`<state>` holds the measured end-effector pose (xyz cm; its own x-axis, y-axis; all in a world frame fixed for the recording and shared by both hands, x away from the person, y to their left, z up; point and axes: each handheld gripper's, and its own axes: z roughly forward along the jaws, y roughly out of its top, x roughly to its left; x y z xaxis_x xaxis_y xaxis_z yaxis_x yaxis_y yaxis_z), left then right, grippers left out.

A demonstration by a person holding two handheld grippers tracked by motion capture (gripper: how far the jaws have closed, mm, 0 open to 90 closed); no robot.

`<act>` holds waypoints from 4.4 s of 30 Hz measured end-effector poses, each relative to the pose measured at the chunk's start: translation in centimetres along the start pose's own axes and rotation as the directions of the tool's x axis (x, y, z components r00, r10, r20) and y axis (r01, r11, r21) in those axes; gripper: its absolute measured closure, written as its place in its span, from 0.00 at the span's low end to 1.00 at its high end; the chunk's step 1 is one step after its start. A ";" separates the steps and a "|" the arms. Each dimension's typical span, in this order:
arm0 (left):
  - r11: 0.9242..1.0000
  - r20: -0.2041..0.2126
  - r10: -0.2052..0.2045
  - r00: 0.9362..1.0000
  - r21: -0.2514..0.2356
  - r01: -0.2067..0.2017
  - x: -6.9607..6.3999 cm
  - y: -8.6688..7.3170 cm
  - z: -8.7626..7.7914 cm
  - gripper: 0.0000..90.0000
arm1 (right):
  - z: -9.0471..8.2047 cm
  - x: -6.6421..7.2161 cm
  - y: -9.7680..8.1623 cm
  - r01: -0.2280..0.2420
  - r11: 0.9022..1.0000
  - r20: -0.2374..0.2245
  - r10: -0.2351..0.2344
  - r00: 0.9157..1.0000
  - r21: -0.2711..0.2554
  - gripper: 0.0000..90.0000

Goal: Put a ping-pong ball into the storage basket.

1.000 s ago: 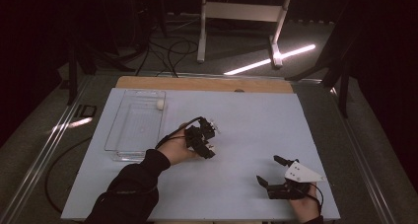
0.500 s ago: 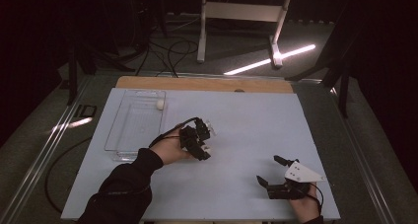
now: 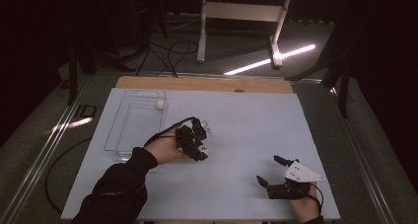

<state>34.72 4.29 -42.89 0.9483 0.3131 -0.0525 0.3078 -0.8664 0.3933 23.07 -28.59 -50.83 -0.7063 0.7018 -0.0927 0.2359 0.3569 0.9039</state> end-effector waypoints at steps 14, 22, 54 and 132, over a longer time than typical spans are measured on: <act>1.000 0.022 0.029 0.999 0.001 -0.029 -0.2 0.0 -1.0 0.58 | -0.1 0.0 0.0 -0.001 1.000 0.002 0.001 1.000 -0.004 0.09; 0.999 0.022 0.042 0.999 -0.004 -0.042 -0.1 -0.4 -2.2 0.58 | 0.0 0.0 0.0 -0.001 1.000 0.001 0.001 1.000 -0.004 0.09; 0.997 -0.025 0.032 0.999 -0.067 -0.033 1.1 -1.6 -6.4 0.58 | 0.0 0.0 0.0 0.001 1.000 0.005 -0.001 1.000 -0.003 0.09; 0.978 -0.111 -0.160 0.981 -0.149 0.143 5.5 -9.9 -9.7 0.58 | 0.2 0.0 -0.1 -0.003 1.000 0.001 0.003 1.000 0.011 0.09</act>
<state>36.16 18.41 -38.19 0.8723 0.4887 -0.0127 0.4249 -0.7451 0.5141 23.16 -28.45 -51.04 -0.7048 0.7036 -0.0903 0.2458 0.3617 0.8993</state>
